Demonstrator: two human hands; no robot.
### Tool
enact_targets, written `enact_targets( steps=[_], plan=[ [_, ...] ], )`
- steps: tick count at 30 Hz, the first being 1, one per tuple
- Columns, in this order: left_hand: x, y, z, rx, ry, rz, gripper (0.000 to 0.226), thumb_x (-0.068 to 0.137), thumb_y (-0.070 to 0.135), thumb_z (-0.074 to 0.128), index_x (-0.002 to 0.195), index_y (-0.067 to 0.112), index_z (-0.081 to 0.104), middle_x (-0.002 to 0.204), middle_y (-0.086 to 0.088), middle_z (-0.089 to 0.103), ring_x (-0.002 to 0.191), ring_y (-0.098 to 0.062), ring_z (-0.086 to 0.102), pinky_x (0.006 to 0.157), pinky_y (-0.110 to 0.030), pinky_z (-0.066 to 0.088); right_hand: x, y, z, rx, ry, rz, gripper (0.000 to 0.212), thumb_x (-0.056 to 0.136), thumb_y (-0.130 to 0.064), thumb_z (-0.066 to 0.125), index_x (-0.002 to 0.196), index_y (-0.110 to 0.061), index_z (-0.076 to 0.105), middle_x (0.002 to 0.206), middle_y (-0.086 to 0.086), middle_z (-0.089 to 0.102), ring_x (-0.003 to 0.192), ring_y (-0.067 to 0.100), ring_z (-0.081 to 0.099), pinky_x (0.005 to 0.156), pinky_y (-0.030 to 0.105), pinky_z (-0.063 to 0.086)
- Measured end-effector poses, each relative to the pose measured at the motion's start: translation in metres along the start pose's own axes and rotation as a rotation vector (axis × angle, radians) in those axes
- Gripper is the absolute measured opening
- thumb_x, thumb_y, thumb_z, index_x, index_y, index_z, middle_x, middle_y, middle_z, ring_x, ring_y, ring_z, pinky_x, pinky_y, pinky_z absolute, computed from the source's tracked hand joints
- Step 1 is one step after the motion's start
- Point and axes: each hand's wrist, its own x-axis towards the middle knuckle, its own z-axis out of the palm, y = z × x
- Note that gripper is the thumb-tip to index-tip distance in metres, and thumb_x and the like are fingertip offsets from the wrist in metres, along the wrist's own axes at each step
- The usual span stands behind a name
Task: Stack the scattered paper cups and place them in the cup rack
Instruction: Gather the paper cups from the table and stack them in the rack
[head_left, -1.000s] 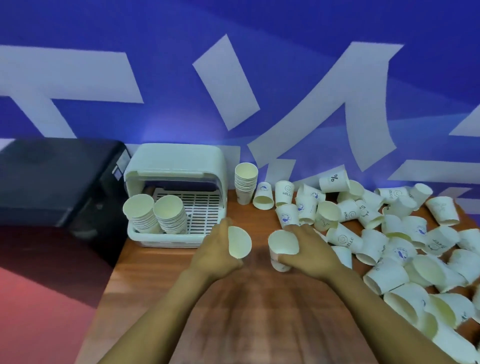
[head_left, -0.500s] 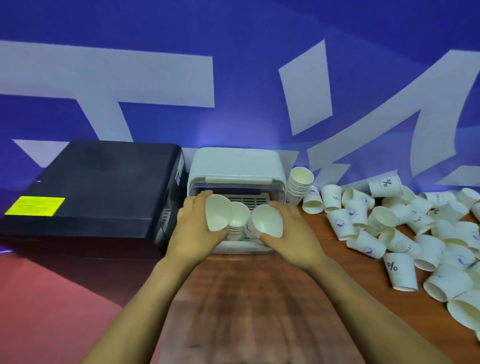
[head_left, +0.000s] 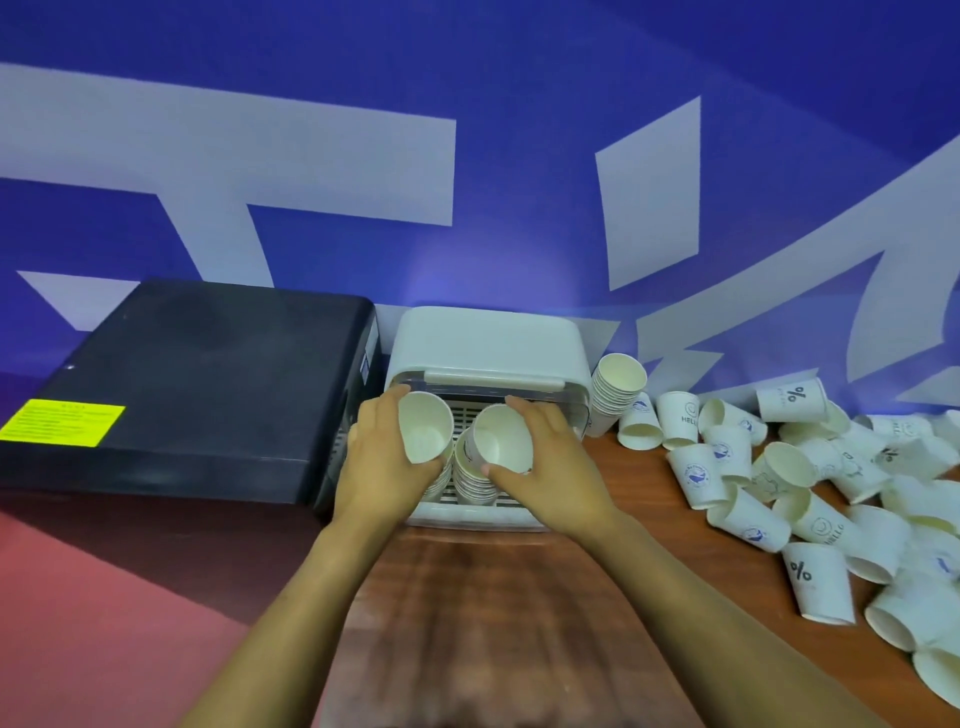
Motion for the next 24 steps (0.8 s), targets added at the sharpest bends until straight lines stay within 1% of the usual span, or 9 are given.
enact_targets(
  steps=[6, 9, 12, 14, 16, 18, 19, 22, 24],
  plan=[
    [0.011, -0.014, 0.015, 0.06, -0.052, -0.063, 0.079, 0.073, 0.038, 0.075, 0.138, 0.031, 0.031, 0.134, 0.0, 0.038, 0.123, -0.025, 0.042, 0.094, -0.045, 0.046, 0.012, 0.003, 0.013, -0.04, -0.046, 0.019, 0.081, 0.077, -0.049, 0.07, 0.144, -0.028, 0.03, 0.141, -0.007, 0.036, 0.127, 0.013, 0.041, 0.099, 0.029, 0.039],
    [0.011, -0.021, 0.026, 0.135, -0.115, -0.118, 0.089, 0.074, 0.042, 0.073, 0.145, 0.026, 0.023, 0.141, -0.003, 0.033, 0.127, -0.029, 0.037, 0.097, -0.044, 0.042, 0.016, 0.01, 0.023, -0.059, -0.101, 0.089, 0.082, 0.075, -0.053, 0.07, 0.143, -0.03, 0.031, 0.139, -0.006, 0.036, 0.126, 0.015, 0.042, 0.099, 0.032, 0.041],
    [0.009, -0.03, 0.037, 0.156, -0.175, -0.154, 0.096, 0.076, 0.04, 0.071, 0.15, 0.022, 0.012, 0.15, -0.003, 0.022, 0.133, -0.033, 0.031, 0.101, -0.046, 0.038, 0.019, 0.019, 0.034, -0.094, -0.177, 0.159, 0.083, 0.072, -0.056, 0.069, 0.142, -0.034, 0.029, 0.139, -0.005, 0.036, 0.126, 0.018, 0.042, 0.1, 0.036, 0.042],
    [0.008, -0.035, 0.042, 0.169, -0.201, -0.166, 0.099, 0.077, 0.036, 0.071, 0.15, 0.022, 0.007, 0.153, -0.002, 0.017, 0.133, -0.034, 0.031, 0.102, -0.046, 0.037, 0.02, 0.024, 0.039, -0.091, -0.219, 0.193, 0.085, 0.073, -0.055, 0.068, 0.143, -0.036, 0.024, 0.141, -0.002, 0.036, 0.127, 0.021, 0.042, 0.101, 0.039, 0.041],
    [0.009, -0.04, 0.045, 0.157, -0.226, -0.173, 0.103, 0.075, 0.033, 0.072, 0.151, 0.025, 0.003, 0.154, -0.001, 0.016, 0.133, -0.034, 0.032, 0.103, -0.047, 0.037, 0.021, 0.028, 0.042, -0.07, -0.245, 0.214, 0.085, 0.073, -0.054, 0.067, 0.143, -0.038, 0.021, 0.141, -0.001, 0.037, 0.121, 0.023, 0.048, 0.1, 0.041, 0.042],
    [0.01, -0.046, 0.046, 0.071, -0.244, -0.172, 0.104, 0.072, 0.031, 0.074, 0.15, 0.029, 0.005, 0.152, -0.001, 0.022, 0.132, -0.031, 0.036, 0.103, -0.048, 0.039, 0.022, 0.031, 0.045, -0.052, -0.257, 0.224, 0.087, 0.072, -0.055, 0.068, 0.143, -0.039, 0.018, 0.141, -0.001, 0.037, 0.113, 0.023, 0.054, 0.098, 0.042, 0.044],
    [0.01, -0.048, 0.047, -0.012, -0.227, -0.158, 0.104, 0.069, 0.03, 0.075, 0.149, 0.03, 0.009, 0.15, -0.001, 0.028, 0.131, -0.028, 0.04, 0.103, -0.047, 0.041, 0.022, 0.032, 0.046, -0.039, -0.259, 0.229, 0.089, 0.072, -0.056, 0.068, 0.143, -0.039, 0.017, 0.142, -0.002, 0.036, 0.113, 0.023, 0.054, 0.098, 0.042, 0.044],
    [0.007, -0.055, 0.052, -0.216, -0.136, -0.151, 0.104, 0.066, 0.016, 0.079, 0.148, 0.026, 0.016, 0.141, 0.005, 0.043, 0.124, -0.013, 0.048, 0.101, -0.033, 0.044, 0.018, 0.037, 0.052, 0.054, -0.236, 0.257, 0.098, 0.072, -0.051, 0.072, 0.148, -0.035, 0.012, 0.147, -0.005, 0.031, 0.128, 0.018, 0.043, 0.102, 0.039, 0.041],
    [0.006, -0.06, 0.057, -0.287, -0.099, -0.169, 0.094, 0.063, 0.012, 0.08, 0.14, 0.026, 0.029, 0.128, 0.007, 0.052, 0.114, -0.009, 0.054, 0.097, -0.032, 0.048, 0.014, 0.04, 0.058, 0.17, -0.192, 0.296, 0.101, 0.069, -0.046, 0.076, 0.149, -0.028, 0.015, 0.149, -0.005, 0.03, 0.134, 0.015, 0.035, 0.108, 0.037, 0.036]
  ],
)
